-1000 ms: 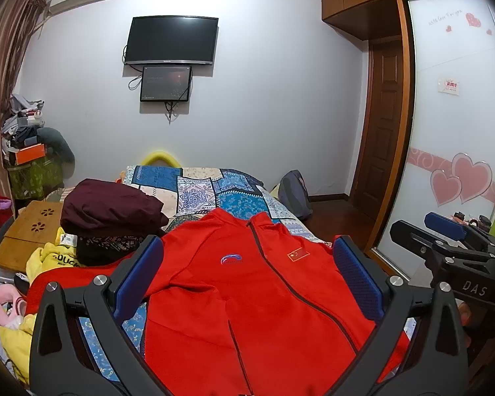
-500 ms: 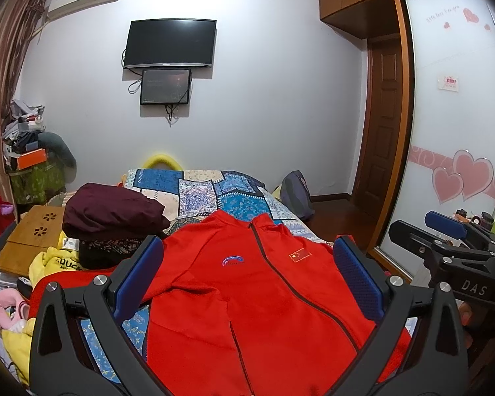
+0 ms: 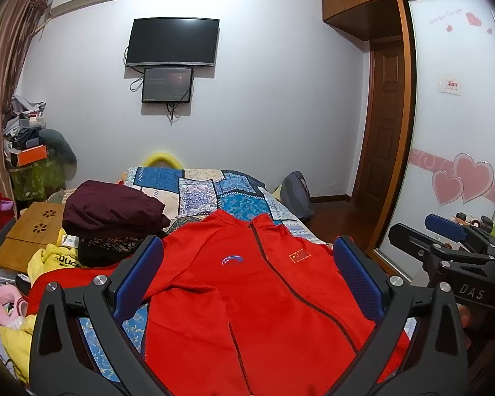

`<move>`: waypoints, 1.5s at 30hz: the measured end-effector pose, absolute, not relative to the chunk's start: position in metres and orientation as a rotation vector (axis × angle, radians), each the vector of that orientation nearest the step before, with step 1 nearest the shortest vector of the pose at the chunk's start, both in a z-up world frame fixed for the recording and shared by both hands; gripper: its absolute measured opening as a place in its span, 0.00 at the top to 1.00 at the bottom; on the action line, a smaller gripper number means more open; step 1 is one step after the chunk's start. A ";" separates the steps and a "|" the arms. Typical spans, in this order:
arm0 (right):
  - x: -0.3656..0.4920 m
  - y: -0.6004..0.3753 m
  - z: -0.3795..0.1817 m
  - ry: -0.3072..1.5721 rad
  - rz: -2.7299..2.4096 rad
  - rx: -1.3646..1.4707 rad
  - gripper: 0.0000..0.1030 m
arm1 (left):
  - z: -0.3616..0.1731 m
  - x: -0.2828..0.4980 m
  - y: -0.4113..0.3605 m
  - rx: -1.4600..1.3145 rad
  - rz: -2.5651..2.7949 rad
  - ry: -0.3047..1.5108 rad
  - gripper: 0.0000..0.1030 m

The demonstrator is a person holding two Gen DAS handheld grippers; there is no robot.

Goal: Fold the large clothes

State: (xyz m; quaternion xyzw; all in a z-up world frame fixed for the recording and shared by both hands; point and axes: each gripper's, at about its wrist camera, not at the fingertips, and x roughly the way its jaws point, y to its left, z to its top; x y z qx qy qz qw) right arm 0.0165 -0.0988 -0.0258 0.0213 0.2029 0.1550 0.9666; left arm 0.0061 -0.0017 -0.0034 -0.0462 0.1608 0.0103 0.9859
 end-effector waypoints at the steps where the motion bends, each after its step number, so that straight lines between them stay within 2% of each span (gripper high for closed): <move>1: 0.017 -0.099 -0.026 0.411 0.313 0.043 0.15 | -0.003 0.007 -0.001 -0.093 0.021 0.325 0.00; 31: 0.021 -0.093 -0.028 0.429 0.308 0.026 0.15 | -0.009 0.016 0.011 -0.116 0.027 0.330 0.00; 45: 0.061 -0.078 -0.035 0.470 0.306 0.015 0.15 | -0.011 0.057 0.074 -0.122 0.120 0.374 0.00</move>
